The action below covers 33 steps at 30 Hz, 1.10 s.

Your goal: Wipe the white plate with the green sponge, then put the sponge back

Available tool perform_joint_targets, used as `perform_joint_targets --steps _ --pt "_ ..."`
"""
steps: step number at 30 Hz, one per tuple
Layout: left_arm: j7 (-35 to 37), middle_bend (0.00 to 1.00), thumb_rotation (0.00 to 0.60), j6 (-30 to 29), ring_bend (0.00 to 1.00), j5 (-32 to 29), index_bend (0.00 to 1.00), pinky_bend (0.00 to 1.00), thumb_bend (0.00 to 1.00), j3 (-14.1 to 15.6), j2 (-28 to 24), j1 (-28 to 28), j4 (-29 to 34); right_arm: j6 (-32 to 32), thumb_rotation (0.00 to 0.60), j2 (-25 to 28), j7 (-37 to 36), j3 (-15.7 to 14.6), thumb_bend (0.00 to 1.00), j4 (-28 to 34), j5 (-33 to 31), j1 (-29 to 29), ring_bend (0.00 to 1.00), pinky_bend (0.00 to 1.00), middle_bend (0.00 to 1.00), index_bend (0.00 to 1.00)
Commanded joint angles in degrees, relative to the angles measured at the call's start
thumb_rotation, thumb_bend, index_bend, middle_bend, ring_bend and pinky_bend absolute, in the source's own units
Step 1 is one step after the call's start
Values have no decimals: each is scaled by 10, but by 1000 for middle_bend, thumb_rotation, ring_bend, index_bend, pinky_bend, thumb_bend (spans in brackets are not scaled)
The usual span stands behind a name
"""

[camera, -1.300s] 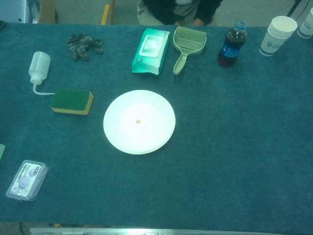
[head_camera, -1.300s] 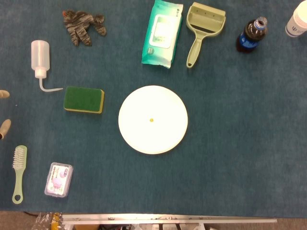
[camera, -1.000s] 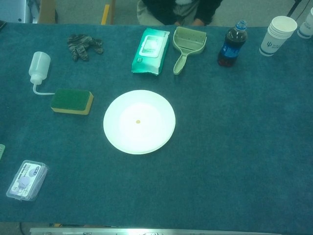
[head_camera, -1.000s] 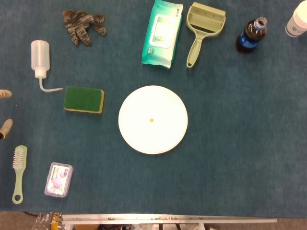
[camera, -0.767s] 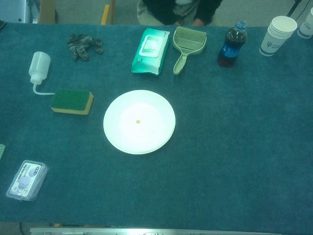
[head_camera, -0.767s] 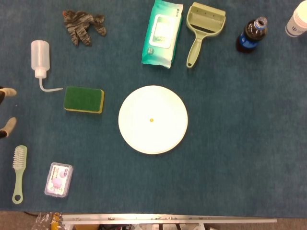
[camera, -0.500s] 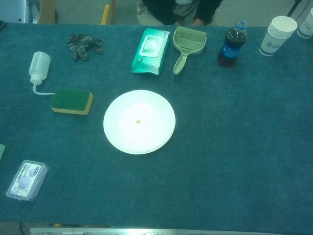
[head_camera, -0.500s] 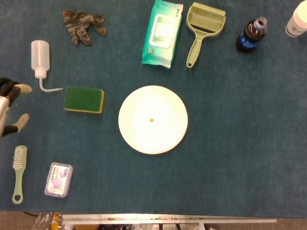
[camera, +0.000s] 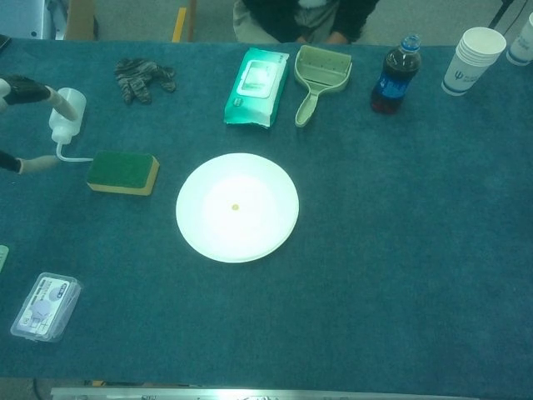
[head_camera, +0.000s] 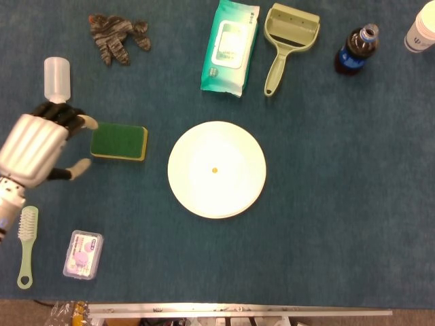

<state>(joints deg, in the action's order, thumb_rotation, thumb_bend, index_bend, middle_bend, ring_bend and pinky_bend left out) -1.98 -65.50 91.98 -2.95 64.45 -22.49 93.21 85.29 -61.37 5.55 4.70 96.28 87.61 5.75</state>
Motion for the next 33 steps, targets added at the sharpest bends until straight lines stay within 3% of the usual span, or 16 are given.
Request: perform_joint_targets --steps 1,4,11,21,28,33 --pt "-23 248 444 54 196 -23 312 229 233 0 16 -32 -7 2 600 1 0 0 184 0 1 0 269 313 400 340" --pt "-44 205 401 80 150 -43 303 215 232 -5 30 -48 -12 3 600 1 -2 -1 184 -1 3 0 269 313 400 340" --pt "-79 126 401 135 74 -86 234 175 233 -9 65 -82 -40 6 600 0 -15 -1 184 -12 -2 -4 269 313 400 340" --pt "-125 75 402 171 47 -144 147 171 232 -10 107 -107 -80 10 600 0 -26 0 184 -22 -5 -7 269 313 400 340" --pt "-143 62 433 184 46 -172 134 170 232 -3 119 -115 -98 15 600 1 -32 -1 184 -26 -7 -12 269 313 400 340" --pt "-149 60 486 192 46 -188 127 170 232 6 122 -116 -109 17 600 1 -34 0 184 -28 -7 -13 269 313 400 340"
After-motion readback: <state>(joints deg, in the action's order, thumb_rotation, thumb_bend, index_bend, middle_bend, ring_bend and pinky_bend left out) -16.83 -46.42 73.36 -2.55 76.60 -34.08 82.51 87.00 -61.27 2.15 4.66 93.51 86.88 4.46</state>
